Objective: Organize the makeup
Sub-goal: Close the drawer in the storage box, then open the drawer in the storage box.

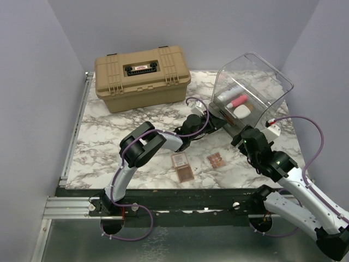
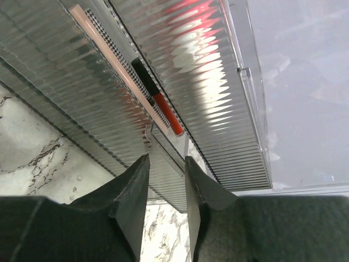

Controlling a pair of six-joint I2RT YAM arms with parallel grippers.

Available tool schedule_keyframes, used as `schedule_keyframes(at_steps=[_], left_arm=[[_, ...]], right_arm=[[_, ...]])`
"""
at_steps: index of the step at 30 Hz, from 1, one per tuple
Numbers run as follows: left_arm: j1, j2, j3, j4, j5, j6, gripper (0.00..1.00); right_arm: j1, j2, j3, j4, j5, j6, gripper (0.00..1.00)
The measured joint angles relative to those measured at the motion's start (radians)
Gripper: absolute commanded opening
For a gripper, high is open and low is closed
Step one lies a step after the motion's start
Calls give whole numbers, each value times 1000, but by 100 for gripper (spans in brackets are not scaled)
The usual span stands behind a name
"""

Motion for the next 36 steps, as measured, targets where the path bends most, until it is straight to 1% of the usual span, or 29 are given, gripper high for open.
schedule_keyframes(at_steps=[3, 6, 9, 12, 15, 17, 18, 23, 31, 36], left_arm=[[-2, 0, 0, -6, 0, 14, 38], [-2, -3, -2, -8, 0, 34, 35], [-3, -17, -7, -14, 1, 48, 25], [-4, -26, -10, -13, 2, 57, 21], [-6, -28, -22, -11, 1, 59, 15], [-7, -30, -27, -5, 2, 61, 10], [-7, -31, -27, -5, 2, 62, 9], [-7, -28, -19, -3, 6, 63, 9], [-7, 47, 97, -23, 24, 61, 8], [-6, 62, 127, -38, 29, 61, 9]], right_arm=[[0, -3, 0, 0, 0, 0, 81], [0, -4, 0, 0, 0, 0, 81], [0, -4, 0, 0, 0, 0, 81], [0, -4, 0, 0, 0, 0, 81], [0, -4, 0, 0, 0, 0, 81], [0, -4, 0, 0, 0, 0, 81], [0, -4, 0, 0, -1, 0, 81], [0, -4, 0, 0, -1, 0, 81], [0, -4, 0, 0, -1, 0, 81], [0, -4, 0, 0, -1, 0, 81]])
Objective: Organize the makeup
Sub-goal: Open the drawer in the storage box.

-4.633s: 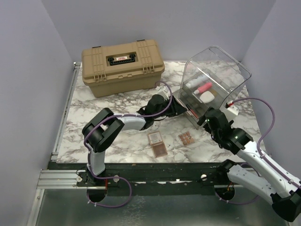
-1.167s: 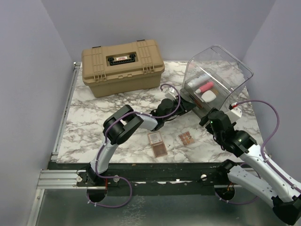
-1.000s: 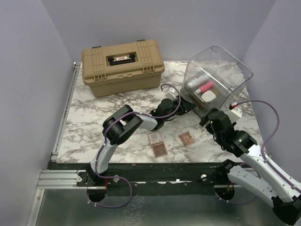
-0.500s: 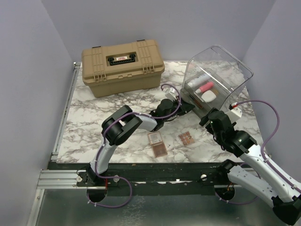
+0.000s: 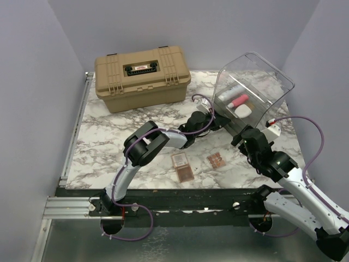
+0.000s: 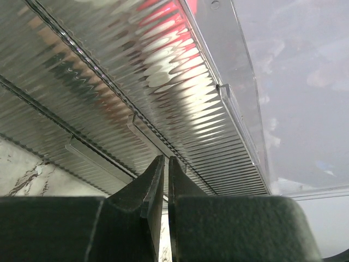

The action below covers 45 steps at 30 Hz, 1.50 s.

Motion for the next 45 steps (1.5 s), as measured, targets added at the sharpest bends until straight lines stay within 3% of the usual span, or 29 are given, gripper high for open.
schedule_keyframes(at_steps=[10, 24, 45], left_arm=[[-1, -19, -79, -8, -1, 23, 33], [5, -24, -98, -12, -8, 17, 33], [27, 126, -4, 53, -6, -61, 33]], right_arm=[[0, 0, 0, 0, 0, 0, 81], [0, 4, 0, 0, 0, 2, 81], [0, -5, 1, -1, -1, 7, 81]])
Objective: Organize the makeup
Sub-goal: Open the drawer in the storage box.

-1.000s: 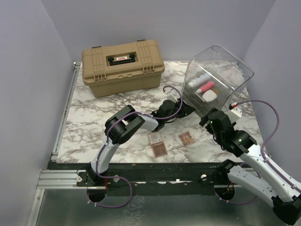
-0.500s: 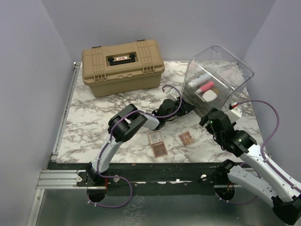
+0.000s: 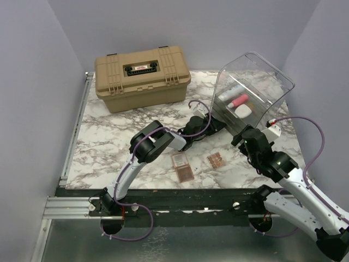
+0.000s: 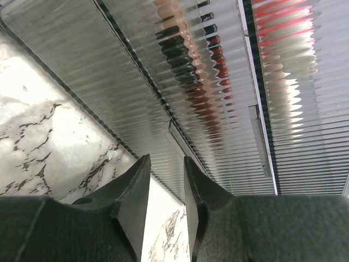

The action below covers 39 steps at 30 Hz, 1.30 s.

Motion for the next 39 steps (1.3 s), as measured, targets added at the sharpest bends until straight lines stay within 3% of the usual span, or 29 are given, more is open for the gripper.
schedule_keyframes(at_steps=[19, 39], left_arm=[[0, 13, -40, 121, 1, -74, 29], [1, 66, 57, 125, 6, -107, 25]], right_arm=[[0, -6, 0, 0, -10, 0, 81], [0, -22, 0, -18, -10, -1, 81]])
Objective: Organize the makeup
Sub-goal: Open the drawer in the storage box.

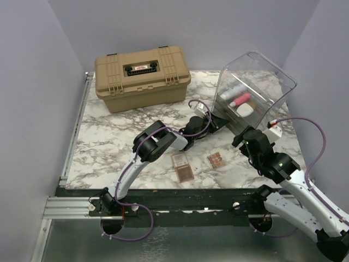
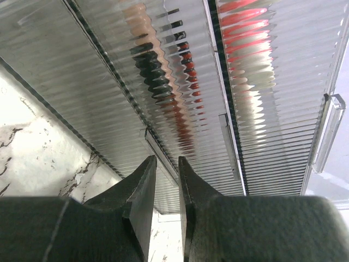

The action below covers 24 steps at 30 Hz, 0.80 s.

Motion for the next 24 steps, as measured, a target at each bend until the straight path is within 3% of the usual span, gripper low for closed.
schedule_keyframes(at_steps=[10, 24], left_arm=[[0, 1, 8, -5, 2, 1, 33], [-3, -2, -5, -10, -11, 4, 33]], right_arm=[[0, 0, 1, 0, 0, 0, 81], [0, 1, 1, 0, 0, 0, 81]])
